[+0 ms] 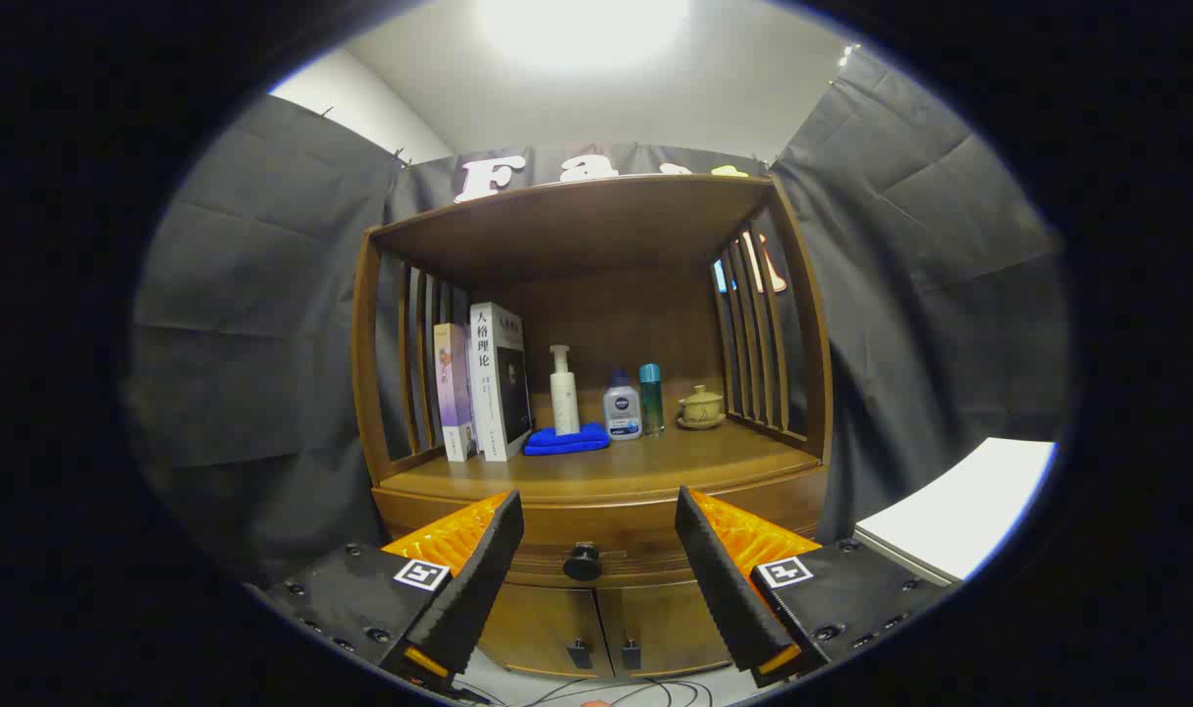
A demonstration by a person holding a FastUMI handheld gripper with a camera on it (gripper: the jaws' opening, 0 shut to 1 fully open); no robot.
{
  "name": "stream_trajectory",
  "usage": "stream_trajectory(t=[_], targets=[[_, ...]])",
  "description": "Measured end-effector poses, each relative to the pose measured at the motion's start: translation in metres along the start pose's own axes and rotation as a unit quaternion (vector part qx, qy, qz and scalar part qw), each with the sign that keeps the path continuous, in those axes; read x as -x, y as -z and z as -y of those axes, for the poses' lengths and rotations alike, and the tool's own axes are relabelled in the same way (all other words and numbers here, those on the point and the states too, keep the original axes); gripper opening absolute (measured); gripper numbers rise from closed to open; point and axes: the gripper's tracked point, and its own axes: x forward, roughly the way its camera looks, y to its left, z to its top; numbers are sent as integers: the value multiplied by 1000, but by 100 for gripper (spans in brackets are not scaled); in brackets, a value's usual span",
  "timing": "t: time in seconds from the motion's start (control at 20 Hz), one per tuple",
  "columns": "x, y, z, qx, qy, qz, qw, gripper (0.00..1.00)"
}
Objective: Pull open the drawer, take out the items inside it, and place them on the countertop above the cabinet.
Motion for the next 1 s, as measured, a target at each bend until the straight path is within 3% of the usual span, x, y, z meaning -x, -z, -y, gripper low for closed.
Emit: stream_trajectory(t=[0.55,1.0], targets=[[-1,-22,4,-5,9,11,1000,97],[-13,-13,0,15,-2,4,1000,97]])
